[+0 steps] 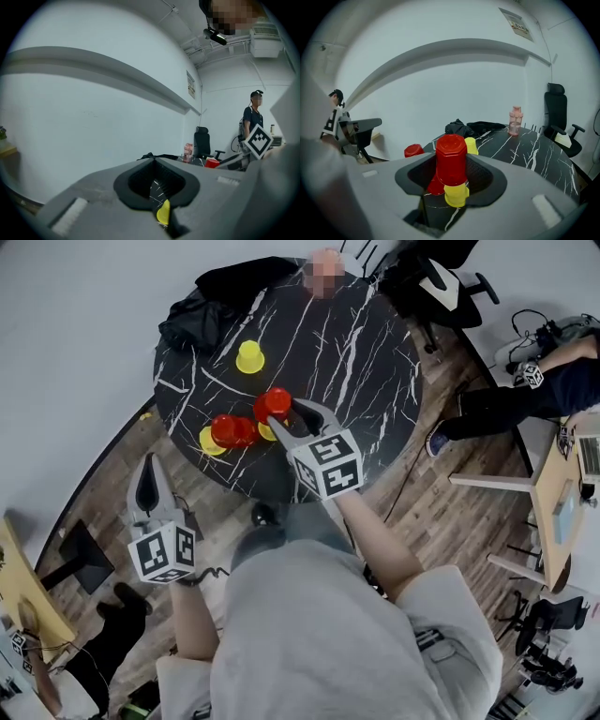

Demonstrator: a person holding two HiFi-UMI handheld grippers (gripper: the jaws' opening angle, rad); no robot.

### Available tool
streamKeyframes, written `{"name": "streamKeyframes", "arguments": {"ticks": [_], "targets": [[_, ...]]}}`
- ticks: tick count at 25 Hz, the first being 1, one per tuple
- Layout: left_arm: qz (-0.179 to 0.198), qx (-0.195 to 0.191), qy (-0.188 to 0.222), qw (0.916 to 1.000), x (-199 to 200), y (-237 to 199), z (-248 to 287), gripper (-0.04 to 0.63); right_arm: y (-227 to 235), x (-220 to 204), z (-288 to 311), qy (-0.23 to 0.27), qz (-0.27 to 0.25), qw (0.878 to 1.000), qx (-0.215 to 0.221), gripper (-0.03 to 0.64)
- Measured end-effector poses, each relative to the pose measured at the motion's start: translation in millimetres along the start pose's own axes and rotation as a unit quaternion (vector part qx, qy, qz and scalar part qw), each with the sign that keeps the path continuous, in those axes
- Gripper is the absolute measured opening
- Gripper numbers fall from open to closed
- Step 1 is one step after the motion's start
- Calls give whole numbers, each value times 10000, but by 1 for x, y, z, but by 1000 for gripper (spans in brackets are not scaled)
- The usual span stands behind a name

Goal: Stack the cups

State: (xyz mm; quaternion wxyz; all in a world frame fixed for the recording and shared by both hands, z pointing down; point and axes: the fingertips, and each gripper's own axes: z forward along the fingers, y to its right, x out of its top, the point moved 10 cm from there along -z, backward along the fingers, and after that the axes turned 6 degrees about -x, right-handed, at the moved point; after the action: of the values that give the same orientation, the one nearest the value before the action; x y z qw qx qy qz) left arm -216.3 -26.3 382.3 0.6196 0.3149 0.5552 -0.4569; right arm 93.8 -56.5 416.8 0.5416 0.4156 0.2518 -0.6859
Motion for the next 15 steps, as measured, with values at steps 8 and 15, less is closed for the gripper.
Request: {"name": "streamKeyframes", "arguments": {"ticks": [8,15], "targets": [[-26,111,13,9999,-5,-11,-24,6,-30,-14,8,-321,-437,9985,94,195],[-48,216,24,9998,-8,-19,-37,6,-38,-22,14,-512,-667,9965,-32,195]]}}
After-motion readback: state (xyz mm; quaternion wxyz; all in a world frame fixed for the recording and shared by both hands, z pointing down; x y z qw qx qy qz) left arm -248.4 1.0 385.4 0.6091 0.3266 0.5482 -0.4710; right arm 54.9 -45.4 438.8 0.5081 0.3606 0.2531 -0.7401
